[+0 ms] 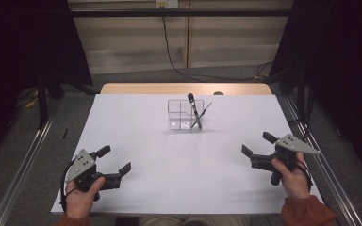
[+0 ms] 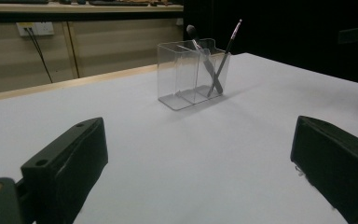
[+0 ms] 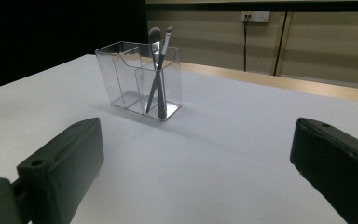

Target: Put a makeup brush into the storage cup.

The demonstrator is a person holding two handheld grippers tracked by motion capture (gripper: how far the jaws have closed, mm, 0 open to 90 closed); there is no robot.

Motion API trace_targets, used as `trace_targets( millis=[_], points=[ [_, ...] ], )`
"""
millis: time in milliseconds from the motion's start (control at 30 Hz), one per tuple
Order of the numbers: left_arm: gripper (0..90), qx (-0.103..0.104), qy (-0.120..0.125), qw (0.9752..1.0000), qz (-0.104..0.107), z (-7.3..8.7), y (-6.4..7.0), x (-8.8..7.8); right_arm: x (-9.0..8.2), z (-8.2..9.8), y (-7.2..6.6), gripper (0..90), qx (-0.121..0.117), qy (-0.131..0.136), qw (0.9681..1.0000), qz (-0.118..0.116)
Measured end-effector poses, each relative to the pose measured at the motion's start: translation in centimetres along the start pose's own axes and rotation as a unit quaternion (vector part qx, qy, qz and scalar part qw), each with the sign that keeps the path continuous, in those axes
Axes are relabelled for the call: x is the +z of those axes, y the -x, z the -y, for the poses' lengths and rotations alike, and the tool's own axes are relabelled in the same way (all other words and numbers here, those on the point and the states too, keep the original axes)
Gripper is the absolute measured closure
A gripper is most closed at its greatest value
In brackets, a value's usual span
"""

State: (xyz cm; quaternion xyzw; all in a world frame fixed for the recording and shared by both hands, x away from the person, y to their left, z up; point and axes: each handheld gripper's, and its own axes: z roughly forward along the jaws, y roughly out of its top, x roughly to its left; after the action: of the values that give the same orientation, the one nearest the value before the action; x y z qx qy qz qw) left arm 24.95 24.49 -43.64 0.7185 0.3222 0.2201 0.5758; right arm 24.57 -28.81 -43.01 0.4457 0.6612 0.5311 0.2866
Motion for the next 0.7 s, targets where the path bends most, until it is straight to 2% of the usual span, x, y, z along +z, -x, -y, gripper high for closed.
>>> trace_targets(
  millis=[167, 233, 400, 467, 633, 700],
  points=[
    [3.8, -0.001, 0.001, 1.0, 0.002, 0.0, 0.1, -0.1, -1.2, 0.4, -0.3, 2.0, 0.006, 0.012, 0.9999, 0.004],
    [3.8, 0.001, -0.002, 1.0, 0.0, 0.1, 0.2, -0.1, -1.6, 0.6, -0.6, 1.9, -0.001, 0.012, 0.9999, 0.006],
    [3.8, 0.003, -0.001, 1.0, -0.001, 0.1, 0.3, -0.4, -2.2, 1.3, -0.4, 1.9, 0.002, 0.012, 0.9999, 0.011],
    [3.9, 0.0, 0.0, 1.0, -0.001, 0.1, 0.4, -0.4, -2.3, 1.5, -0.3, 1.9, -0.004, 0.008, 0.9999, 0.012],
    [3.8, 0.002, -0.001, 1.0, -0.002, 0.2, 0.4, -0.5, -2.9, 1.9, -0.4, 1.6, 0.004, 0.011, 0.9999, 0.009],
    [3.8, -0.002, -0.002, 1.0, -0.002, 0.2, 0.4, -0.5, -2.9, 2.1, -0.6, 1.4, -0.008, 0.004, 0.9999, 0.006]
  ],
)
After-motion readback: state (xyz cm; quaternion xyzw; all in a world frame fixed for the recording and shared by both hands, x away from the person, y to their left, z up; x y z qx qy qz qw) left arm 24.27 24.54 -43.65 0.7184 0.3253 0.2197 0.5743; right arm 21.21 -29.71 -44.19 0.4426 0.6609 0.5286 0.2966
